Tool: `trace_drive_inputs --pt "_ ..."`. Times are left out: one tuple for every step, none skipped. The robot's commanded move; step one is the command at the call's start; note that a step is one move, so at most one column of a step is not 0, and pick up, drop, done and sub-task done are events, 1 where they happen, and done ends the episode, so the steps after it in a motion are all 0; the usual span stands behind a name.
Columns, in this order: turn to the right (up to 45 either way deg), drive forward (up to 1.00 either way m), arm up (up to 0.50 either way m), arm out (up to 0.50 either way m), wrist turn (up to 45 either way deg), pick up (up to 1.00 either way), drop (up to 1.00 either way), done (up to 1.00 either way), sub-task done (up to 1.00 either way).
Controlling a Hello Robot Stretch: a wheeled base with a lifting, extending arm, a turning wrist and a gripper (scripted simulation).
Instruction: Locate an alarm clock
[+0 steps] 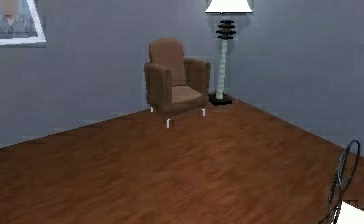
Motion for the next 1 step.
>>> trace_drive_inputs --pt "45.0 0.0 0.0 0.0 0.0 0.0 0.0 0.0 0.0"
